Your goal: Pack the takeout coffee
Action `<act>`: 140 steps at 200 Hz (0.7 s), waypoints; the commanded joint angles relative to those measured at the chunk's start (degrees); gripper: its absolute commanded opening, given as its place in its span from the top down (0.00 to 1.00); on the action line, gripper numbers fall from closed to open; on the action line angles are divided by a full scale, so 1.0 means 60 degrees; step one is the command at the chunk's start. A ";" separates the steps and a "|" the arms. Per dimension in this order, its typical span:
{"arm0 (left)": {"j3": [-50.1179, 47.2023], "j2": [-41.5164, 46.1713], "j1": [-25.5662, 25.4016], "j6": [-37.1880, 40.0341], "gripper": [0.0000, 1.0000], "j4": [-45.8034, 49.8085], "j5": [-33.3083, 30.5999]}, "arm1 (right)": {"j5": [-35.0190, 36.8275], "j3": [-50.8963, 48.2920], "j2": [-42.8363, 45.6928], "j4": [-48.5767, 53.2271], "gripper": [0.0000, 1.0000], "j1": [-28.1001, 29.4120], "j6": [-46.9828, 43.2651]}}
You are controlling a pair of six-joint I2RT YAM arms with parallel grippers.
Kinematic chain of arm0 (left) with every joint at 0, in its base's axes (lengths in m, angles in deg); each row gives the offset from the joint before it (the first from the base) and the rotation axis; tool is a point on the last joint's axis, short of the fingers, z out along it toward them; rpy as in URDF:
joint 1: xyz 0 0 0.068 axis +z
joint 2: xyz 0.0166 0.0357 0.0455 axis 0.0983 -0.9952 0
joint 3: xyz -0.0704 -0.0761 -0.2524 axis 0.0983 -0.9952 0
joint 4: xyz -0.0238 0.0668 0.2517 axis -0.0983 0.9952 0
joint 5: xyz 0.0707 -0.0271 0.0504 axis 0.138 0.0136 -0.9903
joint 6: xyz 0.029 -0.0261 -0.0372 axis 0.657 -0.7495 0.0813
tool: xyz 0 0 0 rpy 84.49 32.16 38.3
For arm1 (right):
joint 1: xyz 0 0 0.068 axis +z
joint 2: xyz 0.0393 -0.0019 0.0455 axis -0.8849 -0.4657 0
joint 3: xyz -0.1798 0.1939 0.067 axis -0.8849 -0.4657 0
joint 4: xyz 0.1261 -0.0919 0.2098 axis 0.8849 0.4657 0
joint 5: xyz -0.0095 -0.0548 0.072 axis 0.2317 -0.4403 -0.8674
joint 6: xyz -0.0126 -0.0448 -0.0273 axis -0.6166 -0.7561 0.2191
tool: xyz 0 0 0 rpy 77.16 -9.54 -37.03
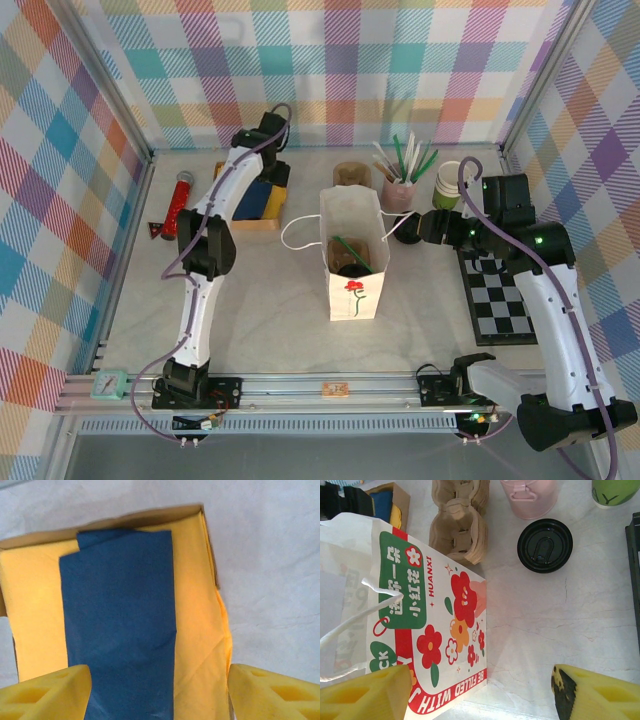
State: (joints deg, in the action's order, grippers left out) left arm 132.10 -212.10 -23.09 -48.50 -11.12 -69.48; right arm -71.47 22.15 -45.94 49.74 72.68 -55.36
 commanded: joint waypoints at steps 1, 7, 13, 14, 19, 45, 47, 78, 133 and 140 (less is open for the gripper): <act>0.0098 -0.0408 0.0054 0.0304 0.27 0.0733 -0.0424 | -0.0122 -0.0017 0.0018 -0.0176 0.26 -0.0055 -0.0007; 0.0068 -0.0446 0.0027 0.0318 0.27 0.0740 -0.0467 | -0.0133 -0.0024 0.0014 -0.0191 0.26 -0.0054 -0.0014; 0.0064 -0.0499 0.0010 0.0319 0.27 0.0741 -0.0536 | -0.0140 -0.0018 0.0002 -0.0206 0.26 -0.0062 -0.0005; 0.0069 -0.0502 0.0009 0.0319 0.27 0.0741 -0.0536 | -0.0140 -0.0024 0.0001 -0.0206 0.26 -0.0059 -0.0012; 0.0061 -0.0552 -0.0006 0.0319 0.27 0.0741 -0.0621 | -0.0154 -0.0035 0.0000 -0.0228 0.26 -0.0055 -0.0006; 0.0071 -0.0677 -0.0021 0.0333 0.27 0.0700 -0.0678 | -0.0144 -0.0036 0.0000 -0.0217 0.26 -0.0055 -0.0013; 0.0062 -0.0698 -0.0021 0.0334 0.27 0.0697 -0.0681 | -0.0141 -0.0036 0.0000 -0.0209 0.26 -0.0055 -0.0011; 0.0071 -0.0895 -0.0043 0.0377 0.28 0.0740 -0.0991 | -0.0096 -0.0082 0.0056 -0.0193 0.26 -0.0055 -0.0010; -0.0185 -0.1006 -0.0050 0.0451 0.30 0.0581 -0.1171 | -0.0111 -0.0163 0.0098 -0.0237 0.26 -0.0055 0.0024; -0.0190 -0.1041 -0.0050 0.0451 0.31 0.0574 -0.1201 | -0.0125 -0.0159 0.0102 -0.0236 0.26 -0.0062 0.0022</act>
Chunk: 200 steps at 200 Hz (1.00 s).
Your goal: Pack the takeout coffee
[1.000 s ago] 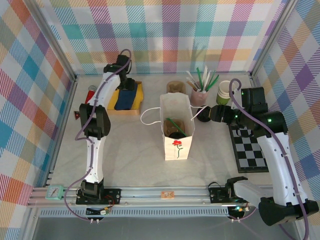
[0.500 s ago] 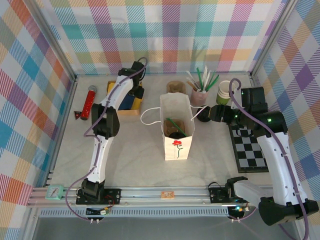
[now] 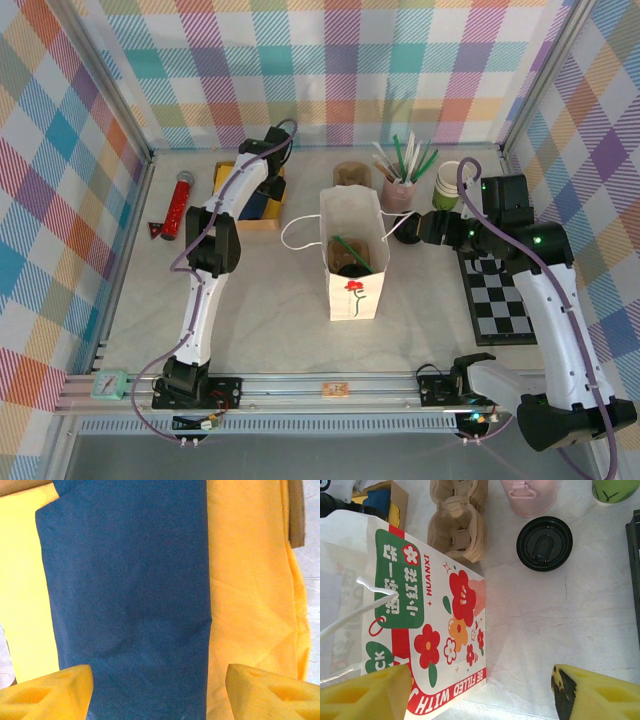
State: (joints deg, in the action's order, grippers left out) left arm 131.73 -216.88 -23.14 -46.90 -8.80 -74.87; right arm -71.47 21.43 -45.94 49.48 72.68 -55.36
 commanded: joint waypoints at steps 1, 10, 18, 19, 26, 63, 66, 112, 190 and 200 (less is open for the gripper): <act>-0.0136 -0.0246 -0.0043 0.0185 0.31 0.0183 -0.0298 | -0.0125 -0.0033 0.0102 -0.0192 0.26 -0.0059 0.0023; -0.0140 -0.0263 -0.0043 0.0181 0.31 0.0144 -0.0302 | -0.0113 -0.0042 0.0102 -0.0196 0.26 -0.0055 0.0024; -0.0132 -0.0279 -0.0045 0.0185 0.32 0.0109 -0.0256 | -0.0111 -0.0044 0.0116 -0.0192 0.26 -0.0055 0.0024; -0.0130 -0.0279 -0.0044 0.0185 0.32 0.0100 -0.0253 | -0.0111 -0.0043 0.0117 -0.0192 0.26 -0.0055 0.0024; -0.0128 -0.0294 -0.0045 0.0196 0.32 0.0052 -0.0211 | -0.0111 -0.0061 0.0131 -0.0192 0.26 -0.0055 0.0023; -0.0114 -0.0410 -0.0043 0.0258 0.33 -0.0096 -0.0295 | -0.0097 -0.0115 0.0175 -0.0202 0.27 -0.0055 0.0030; -0.0121 -0.0435 -0.0043 0.0258 0.33 -0.0099 -0.0308 | -0.0097 -0.0119 0.0175 -0.0206 0.27 -0.0055 0.0049; -0.0114 -0.0614 -0.0047 0.0301 0.42 -0.0129 -0.0417 | -0.0096 -0.0115 0.0190 -0.0242 0.27 -0.0055 0.0060; -0.0114 -0.0047 -0.0072 0.0376 0.80 -0.0294 -0.0610 | -0.0195 -0.0187 0.0229 -0.0295 0.27 -0.0055 0.0120; -0.0117 0.0102 -0.0072 0.0387 0.81 -0.0306 -0.0630 | -0.0192 -0.0183 0.0234 -0.0309 0.28 -0.0055 0.0130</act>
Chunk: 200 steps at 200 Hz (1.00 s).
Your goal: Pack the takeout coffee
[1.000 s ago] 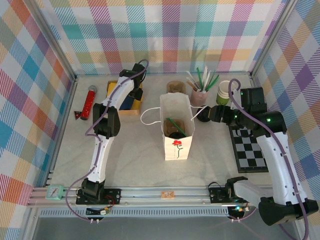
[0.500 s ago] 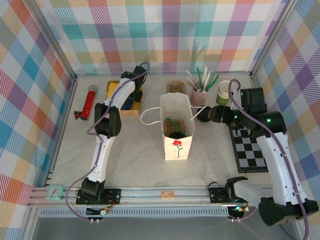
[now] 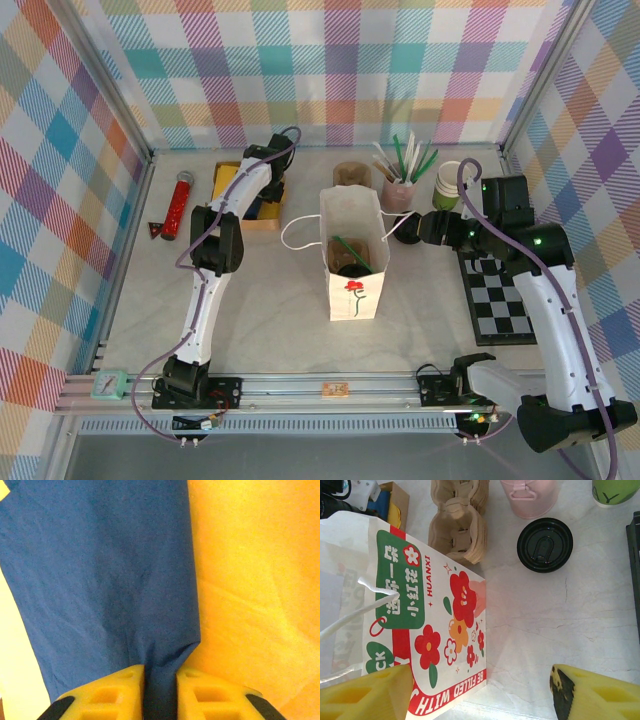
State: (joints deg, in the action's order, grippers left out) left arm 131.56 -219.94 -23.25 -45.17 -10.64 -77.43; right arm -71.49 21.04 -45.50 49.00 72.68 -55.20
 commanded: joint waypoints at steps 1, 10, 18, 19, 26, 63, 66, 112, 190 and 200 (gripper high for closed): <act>-0.0086 0.0626 -0.0054 0.0101 0.81 -0.0006 -0.0205 | -0.0199 -0.0113 0.0161 -0.0229 0.28 -0.0055 0.0110; -0.0088 0.0762 -0.0054 0.0102 0.82 -0.0027 -0.0231 | -0.0221 -0.0119 0.0187 -0.0230 0.28 -0.0055 0.0103; -0.0094 0.0902 -0.0052 0.0102 0.83 -0.0028 -0.0270 | -0.0224 -0.0123 0.0204 -0.0230 0.28 -0.0055 0.0120; -0.0096 0.0918 -0.0053 0.0102 0.83 -0.0035 -0.0274 | -0.0217 -0.0123 0.0205 -0.0229 0.28 -0.0055 0.0125; -0.0088 0.1031 -0.0054 0.0102 0.84 -0.0042 -0.0316 | -0.0211 -0.0131 0.0216 -0.0217 0.28 -0.0056 0.0130; -0.0085 0.1768 -0.0054 0.0055 0.85 -0.0001 -0.0295 | -0.0210 -0.0152 0.0293 -0.0182 0.28 -0.0055 0.0114; -0.0085 0.1833 -0.0054 0.0045 0.85 0.0001 -0.0294 | -0.0210 -0.0152 0.0306 -0.0176 0.28 -0.0055 0.0114; -0.0095 0.2928 -0.0054 -0.0167 0.89 0.0017 0.0058 | -0.0253 -0.0138 0.0379 -0.0185 0.29 -0.0062 0.0129; -0.0108 0.4525 -0.0054 -0.0796 0.97 -0.0215 0.1349 | -0.0280 -0.0090 0.0508 -0.0120 0.31 -0.0055 0.0097; -0.0103 0.4697 -0.0054 -0.0860 0.98 -0.0244 0.1544 | -0.0283 -0.0083 0.0526 -0.0120 0.31 -0.0048 0.0091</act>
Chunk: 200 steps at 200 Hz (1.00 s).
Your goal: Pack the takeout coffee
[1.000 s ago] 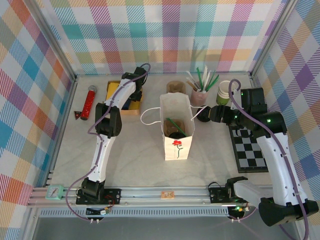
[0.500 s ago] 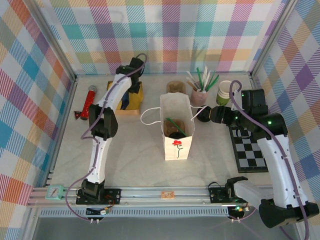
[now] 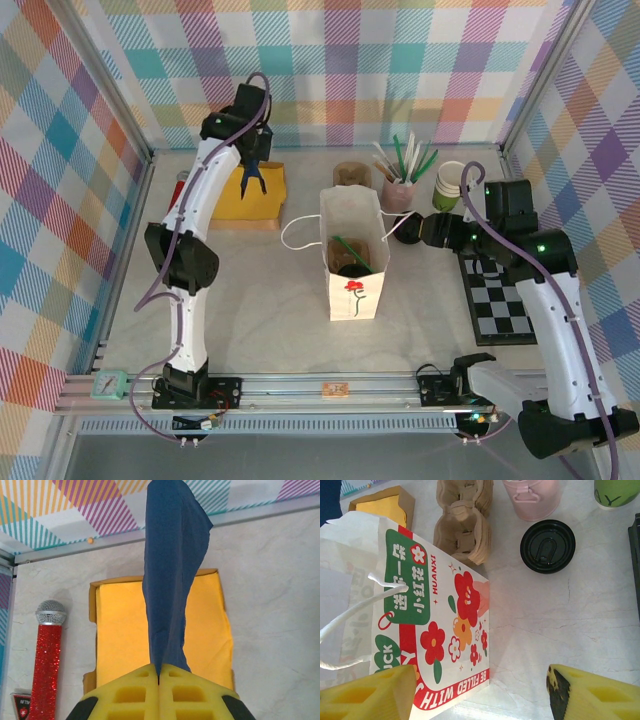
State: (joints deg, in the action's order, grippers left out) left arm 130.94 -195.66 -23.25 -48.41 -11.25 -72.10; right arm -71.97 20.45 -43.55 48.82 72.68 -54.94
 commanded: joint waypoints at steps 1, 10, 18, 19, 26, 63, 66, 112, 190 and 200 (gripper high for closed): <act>0.0001 0.0665 -0.0054 -0.0323 0.98 -0.0144 0.0681 | -0.0203 0.0017 0.0203 -0.0087 0.31 -0.0051 0.0038; -0.0015 0.0822 -0.0054 -0.0381 0.98 -0.0187 0.0890 | -0.0203 0.0022 0.0203 -0.0069 0.31 -0.0055 0.0042; -0.0012 0.0962 -0.0054 -0.0425 0.98 -0.0244 0.1091 | -0.0201 0.0039 0.0203 -0.0068 0.31 -0.0055 0.0038; -0.0012 0.0983 -0.0054 -0.0434 0.98 -0.0253 0.1112 | -0.0202 0.0036 0.0203 -0.0068 0.31 -0.0055 0.0040; -0.0013 0.1108 -0.0054 -0.0478 0.98 -0.0306 0.1254 | -0.0203 0.0034 0.0203 -0.0055 0.31 -0.0055 0.0040; -0.0502 0.2048 -0.0054 -0.0746 0.98 -0.1054 0.2603 | -0.0218 -0.0021 0.0247 -0.0083 0.31 -0.0054 0.0056; -0.0631 0.2157 -0.0058 -0.0782 0.98 -0.1193 0.2737 | -0.0216 -0.0037 0.0258 -0.0083 0.31 -0.0057 0.0056; -0.3257 0.4190 -0.0054 -0.1145 0.98 -0.4235 0.5114 | -0.0212 -0.0157 0.0362 -0.0105 0.31 -0.0053 0.0082; -0.6614 0.5782 -0.0054 -0.3465 0.99 -1.0143 0.8169 | -0.0166 -0.0240 0.0580 -0.0039 0.31 -0.0063 0.0101; -0.6925 0.5898 -0.0054 -0.3846 0.99 -1.0886 0.8342 | -0.0145 -0.0244 0.0623 -0.0029 0.31 -0.0055 0.0090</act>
State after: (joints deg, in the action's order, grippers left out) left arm 92.98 -163.22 -23.25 -64.32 -60.25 -28.63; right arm -72.12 19.64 -41.04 48.84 72.68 -54.94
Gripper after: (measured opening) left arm 0.054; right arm 0.689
